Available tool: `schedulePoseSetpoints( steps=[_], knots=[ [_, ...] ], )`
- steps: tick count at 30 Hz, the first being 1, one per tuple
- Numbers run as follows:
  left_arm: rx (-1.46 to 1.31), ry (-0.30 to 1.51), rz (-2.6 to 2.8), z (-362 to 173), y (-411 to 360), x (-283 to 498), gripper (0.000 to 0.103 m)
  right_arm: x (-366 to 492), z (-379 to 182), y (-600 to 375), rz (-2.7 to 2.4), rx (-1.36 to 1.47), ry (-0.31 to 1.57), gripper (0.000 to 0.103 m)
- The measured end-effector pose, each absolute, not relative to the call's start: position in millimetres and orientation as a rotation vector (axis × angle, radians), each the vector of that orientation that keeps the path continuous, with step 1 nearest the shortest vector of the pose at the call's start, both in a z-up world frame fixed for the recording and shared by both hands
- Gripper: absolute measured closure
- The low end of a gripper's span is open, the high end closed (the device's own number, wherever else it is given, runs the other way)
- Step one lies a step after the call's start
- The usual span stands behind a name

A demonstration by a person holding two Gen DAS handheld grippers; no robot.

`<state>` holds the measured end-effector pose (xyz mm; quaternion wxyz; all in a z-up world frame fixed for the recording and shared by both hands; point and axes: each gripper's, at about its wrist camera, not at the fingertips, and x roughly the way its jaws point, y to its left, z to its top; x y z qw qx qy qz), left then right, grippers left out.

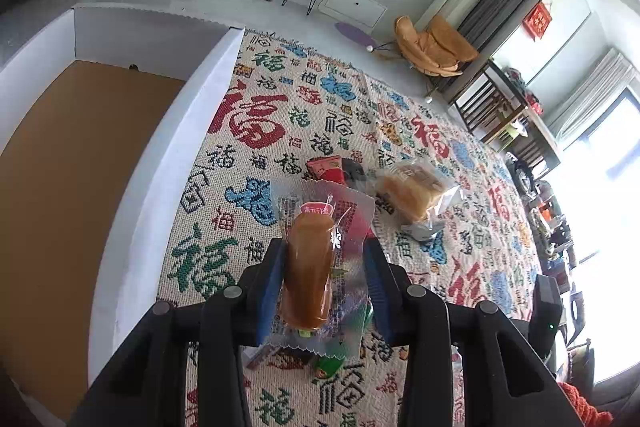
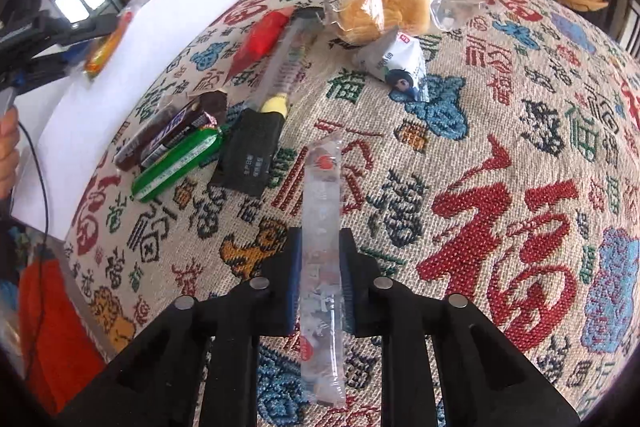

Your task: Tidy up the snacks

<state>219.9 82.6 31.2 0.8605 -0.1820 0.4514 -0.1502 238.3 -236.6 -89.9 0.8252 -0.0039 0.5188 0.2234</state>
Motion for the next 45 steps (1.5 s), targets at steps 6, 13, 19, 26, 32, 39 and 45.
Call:
schedulePoseSetpoints(
  steps=[6,13,19,26,32,39,45],
  knots=[
    [-0.441,0.837,-0.306,80,131,180,0.064,235,-34,-232,0.567,0.09,1.042,0.085],
    [-0.436,0.788,-0.105,107,226,152,0.063,239,65,-114,0.845,0.191,0.912,0.085],
    [-0.378,0.825,0.127,93,277,145,0.033,246,104,19,0.989,0.186,0.86,0.077],
    [-0.466,0.749,0.161,85,302,125,0.011,232,144,19,0.98,0.178,0.691,0.052],
    [-0.395,0.754,0.045,91,232,126,0.009,210,169,-44,0.858,0.091,0.502,0.036],
    [-0.33,0.868,-0.215,35,84,101,0.003,198,103,-118,0.689,-0.038,0.573,0.034],
    [-0.114,0.988,-0.22,-39,-11,94,0.003,194,-15,-186,0.481,-0.101,0.807,0.034]
  ],
)
